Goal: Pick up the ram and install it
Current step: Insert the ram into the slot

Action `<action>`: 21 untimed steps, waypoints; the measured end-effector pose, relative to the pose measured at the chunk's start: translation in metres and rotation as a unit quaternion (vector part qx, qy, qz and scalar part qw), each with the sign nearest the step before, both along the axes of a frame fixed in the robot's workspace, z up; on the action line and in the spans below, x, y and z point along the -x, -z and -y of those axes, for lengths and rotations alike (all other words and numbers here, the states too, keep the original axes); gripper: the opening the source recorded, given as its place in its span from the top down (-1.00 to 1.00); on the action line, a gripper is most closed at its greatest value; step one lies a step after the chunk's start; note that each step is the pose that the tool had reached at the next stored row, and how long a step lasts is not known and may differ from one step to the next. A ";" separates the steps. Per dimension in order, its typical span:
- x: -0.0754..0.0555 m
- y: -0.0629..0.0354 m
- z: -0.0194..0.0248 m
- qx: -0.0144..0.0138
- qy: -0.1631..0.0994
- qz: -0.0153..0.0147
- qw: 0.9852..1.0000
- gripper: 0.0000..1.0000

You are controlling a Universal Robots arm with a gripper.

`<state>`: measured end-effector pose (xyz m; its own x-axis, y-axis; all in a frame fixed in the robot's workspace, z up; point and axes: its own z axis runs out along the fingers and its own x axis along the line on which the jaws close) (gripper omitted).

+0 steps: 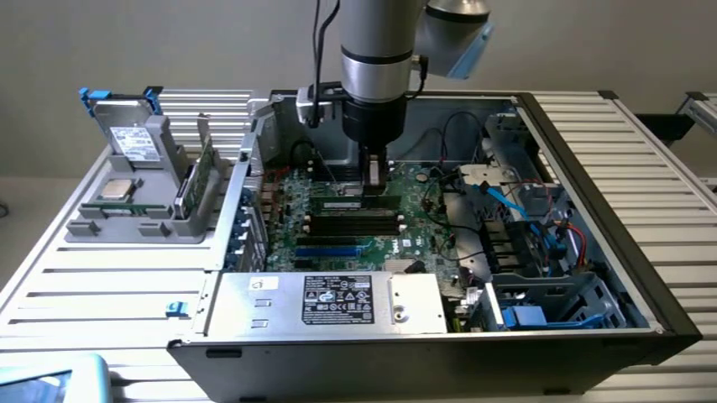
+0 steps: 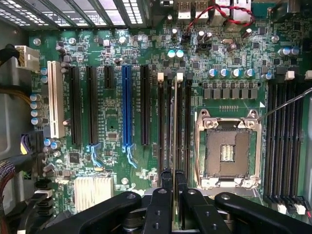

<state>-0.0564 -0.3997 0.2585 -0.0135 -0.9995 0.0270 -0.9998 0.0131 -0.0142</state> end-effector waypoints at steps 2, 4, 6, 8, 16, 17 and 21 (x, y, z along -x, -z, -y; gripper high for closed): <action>-0.001 0.0025 0.0026 0.000 0.000 -0.001 1.000 0.72; -0.001 0.0045 0.0037 0.000 0.000 -0.002 1.000 0.72; -0.001 0.0045 0.0037 0.000 0.000 -0.002 1.000 0.72; -0.001 0.0045 0.0037 0.000 0.000 -0.002 1.000 0.72; -0.001 0.0109 0.0041 0.001 0.000 -0.005 1.000 0.72; -0.001 0.0123 0.0042 0.001 0.000 -0.005 1.000 0.72; -0.003 0.0177 0.0048 0.001 -0.002 -0.009 1.000 0.72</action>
